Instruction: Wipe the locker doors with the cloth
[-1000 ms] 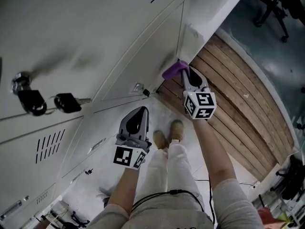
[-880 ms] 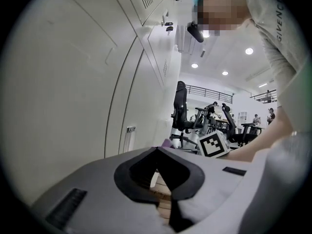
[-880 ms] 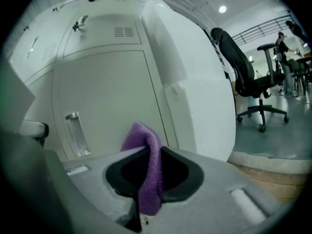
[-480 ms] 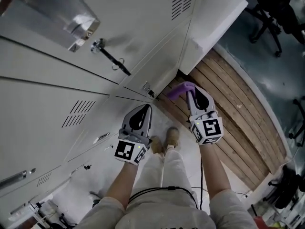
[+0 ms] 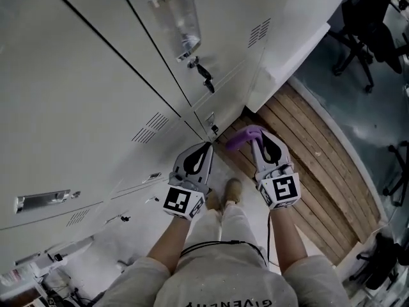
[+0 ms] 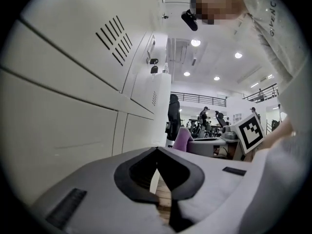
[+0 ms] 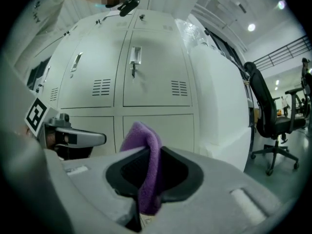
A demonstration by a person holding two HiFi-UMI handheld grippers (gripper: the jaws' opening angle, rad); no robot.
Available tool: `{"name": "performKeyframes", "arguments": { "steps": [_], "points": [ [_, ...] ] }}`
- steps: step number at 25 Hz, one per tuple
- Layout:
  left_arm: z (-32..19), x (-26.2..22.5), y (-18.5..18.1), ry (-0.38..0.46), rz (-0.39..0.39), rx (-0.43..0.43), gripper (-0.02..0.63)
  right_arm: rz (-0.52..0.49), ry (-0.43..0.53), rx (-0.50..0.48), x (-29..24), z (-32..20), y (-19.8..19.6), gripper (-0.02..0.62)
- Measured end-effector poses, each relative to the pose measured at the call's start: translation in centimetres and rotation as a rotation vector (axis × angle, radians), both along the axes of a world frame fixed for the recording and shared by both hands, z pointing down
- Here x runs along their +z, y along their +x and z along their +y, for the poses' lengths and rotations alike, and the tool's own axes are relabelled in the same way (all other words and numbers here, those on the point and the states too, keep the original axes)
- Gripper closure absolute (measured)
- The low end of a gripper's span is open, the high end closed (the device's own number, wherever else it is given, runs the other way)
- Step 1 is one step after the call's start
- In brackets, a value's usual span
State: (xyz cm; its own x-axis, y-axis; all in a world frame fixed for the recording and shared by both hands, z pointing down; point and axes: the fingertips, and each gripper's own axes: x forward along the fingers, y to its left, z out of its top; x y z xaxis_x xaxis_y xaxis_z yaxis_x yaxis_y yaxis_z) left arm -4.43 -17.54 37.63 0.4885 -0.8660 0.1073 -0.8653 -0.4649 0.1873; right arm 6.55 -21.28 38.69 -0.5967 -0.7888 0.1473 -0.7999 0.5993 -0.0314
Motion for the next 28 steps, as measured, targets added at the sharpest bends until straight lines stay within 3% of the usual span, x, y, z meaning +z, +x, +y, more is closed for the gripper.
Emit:
{"name": "performKeyframes", "arguments": {
  "steps": [5,16,24,28],
  "points": [
    [0.4,-2.9,-0.9,-0.003,-0.001,-0.015,0.607,-0.002,0.038,-0.019,-3.6,1.5,-0.7,0.546],
    [0.9,-9.5,-1.9,0.094,-0.021,-0.015,0.607,-0.032,0.103,-0.023,-9.8,3.3,-0.9,0.546],
    [1.9,-12.4,-3.2,0.129,-0.025,-0.046,0.607,-0.002,0.168,-0.064,-13.0,4.8,-2.3,0.546],
    [2.4,-13.4,-4.0,0.142,-0.023,-0.065,0.607,-0.037,0.158,-0.071,-13.6,5.2,-2.8,0.546]
  ]
}}
